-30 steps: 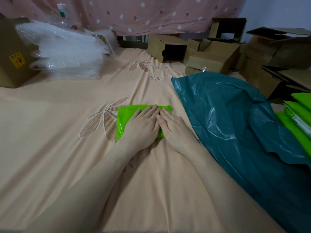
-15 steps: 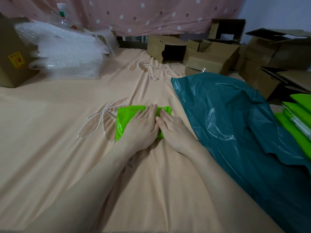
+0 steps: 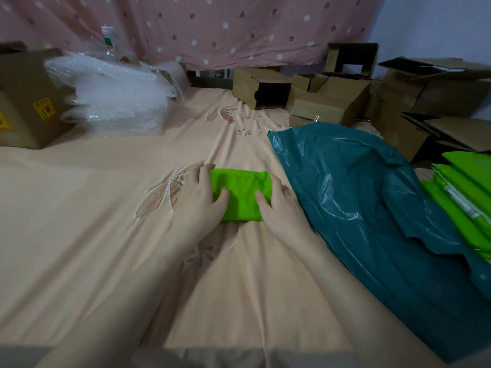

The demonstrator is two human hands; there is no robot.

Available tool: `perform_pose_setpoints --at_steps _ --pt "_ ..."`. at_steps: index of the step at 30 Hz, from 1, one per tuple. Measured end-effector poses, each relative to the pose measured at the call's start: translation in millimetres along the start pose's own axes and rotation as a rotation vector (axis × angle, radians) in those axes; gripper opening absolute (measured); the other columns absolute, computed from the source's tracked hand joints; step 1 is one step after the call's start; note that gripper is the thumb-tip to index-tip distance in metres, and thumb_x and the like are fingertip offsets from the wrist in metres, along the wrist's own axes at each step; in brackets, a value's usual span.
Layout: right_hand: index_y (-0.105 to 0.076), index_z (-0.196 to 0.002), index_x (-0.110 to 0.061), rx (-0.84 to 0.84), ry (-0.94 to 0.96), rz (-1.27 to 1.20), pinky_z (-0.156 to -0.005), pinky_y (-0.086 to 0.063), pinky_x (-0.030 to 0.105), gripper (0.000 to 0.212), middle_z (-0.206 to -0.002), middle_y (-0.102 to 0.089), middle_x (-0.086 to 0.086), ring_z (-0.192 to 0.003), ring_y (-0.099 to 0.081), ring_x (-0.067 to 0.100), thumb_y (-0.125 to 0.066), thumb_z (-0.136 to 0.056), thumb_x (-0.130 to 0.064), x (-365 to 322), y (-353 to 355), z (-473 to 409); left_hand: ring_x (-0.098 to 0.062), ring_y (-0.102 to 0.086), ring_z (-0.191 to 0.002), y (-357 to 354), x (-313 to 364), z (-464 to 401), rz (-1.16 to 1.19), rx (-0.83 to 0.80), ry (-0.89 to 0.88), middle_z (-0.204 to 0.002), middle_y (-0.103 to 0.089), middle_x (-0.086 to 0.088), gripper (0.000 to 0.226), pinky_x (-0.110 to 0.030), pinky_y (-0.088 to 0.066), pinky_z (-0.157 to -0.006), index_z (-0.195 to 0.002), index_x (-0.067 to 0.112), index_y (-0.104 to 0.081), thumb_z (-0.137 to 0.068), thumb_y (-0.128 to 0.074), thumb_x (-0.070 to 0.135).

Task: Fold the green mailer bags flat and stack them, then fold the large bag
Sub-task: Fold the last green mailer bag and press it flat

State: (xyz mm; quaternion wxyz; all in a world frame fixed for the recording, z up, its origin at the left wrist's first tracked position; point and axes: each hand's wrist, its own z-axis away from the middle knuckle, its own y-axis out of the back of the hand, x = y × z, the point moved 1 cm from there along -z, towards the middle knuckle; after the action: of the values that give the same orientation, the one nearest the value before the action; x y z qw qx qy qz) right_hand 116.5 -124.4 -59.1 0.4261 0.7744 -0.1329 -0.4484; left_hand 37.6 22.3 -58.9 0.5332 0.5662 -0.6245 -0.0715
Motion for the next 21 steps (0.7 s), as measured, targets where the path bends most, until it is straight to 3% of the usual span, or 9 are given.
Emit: perform_pose_setpoints --at_steps 4,8,12,18,21 --pt "-0.021 -0.145 -0.009 -0.017 0.007 0.034 -0.103 -0.035 0.041 0.060 -0.137 -0.047 0.019 -0.127 -0.040 0.033 -0.042 -0.096 -0.037 -5.4 -0.1 7.1 -0.030 -0.023 -0.139 0.3 -9.4 10.5 -0.078 -0.094 0.190 -0.147 -0.030 -0.018 0.064 -0.039 -0.019 -0.113 -0.138 0.008 -0.034 -0.089 -0.050 0.045" --pt "-0.024 -0.141 -0.016 0.038 -0.010 -0.095 -0.094 -0.045 0.047 0.064 -0.132 -0.049 0.014 -0.117 -0.051 0.034 -0.053 -0.089 -0.040 -11.9 4.6 7.9 -0.031 -0.034 -0.131 9.2 -0.4 14.3 0.008 -0.116 0.196 -0.139 -0.041 -0.017 0.072 -0.041 -0.027 -0.108 -0.136 0.009 -0.036 -0.080 -0.043 0.055" --pt "-0.028 -0.137 -0.016 0.105 -0.009 -0.334 -0.099 -0.042 0.044 0.062 -0.136 -0.048 0.010 -0.121 -0.049 0.029 -0.062 -0.086 -0.023 -18.5 23.6 11.9 -0.022 -0.037 -0.130 21.9 14.6 14.3 0.197 -0.090 0.164 -0.142 -0.040 -0.009 0.053 -0.027 -0.027 -0.101 -0.138 0.013 -0.035 -0.092 -0.052 0.035" --pt "-0.039 -0.128 -0.020 0.220 -0.035 -0.507 -0.089 -0.046 0.033 0.046 -0.111 -0.056 0.001 -0.104 -0.058 0.022 -0.062 -0.089 -0.025 -16.4 64.2 19.9 -0.022 -0.048 -0.120 30.7 36.1 5.0 0.391 -0.049 0.167 -0.134 -0.051 -0.004 0.041 -0.033 -0.037 -0.101 -0.132 0.017 -0.044 -0.092 -0.052 0.024" --pt "-0.040 -0.124 -0.023 0.262 -0.071 -0.570 -0.089 -0.050 0.039 0.043 -0.106 -0.060 0.002 -0.097 -0.061 0.019 -0.064 -0.088 -0.025 -6.2 84.4 24.8 -0.018 -0.057 -0.102 33.6 54.5 5.7 0.565 -0.040 0.161 -0.129 -0.052 0.001 0.042 -0.031 -0.050 -0.085 -0.131 0.024 -0.042 -0.091 -0.056 0.019"
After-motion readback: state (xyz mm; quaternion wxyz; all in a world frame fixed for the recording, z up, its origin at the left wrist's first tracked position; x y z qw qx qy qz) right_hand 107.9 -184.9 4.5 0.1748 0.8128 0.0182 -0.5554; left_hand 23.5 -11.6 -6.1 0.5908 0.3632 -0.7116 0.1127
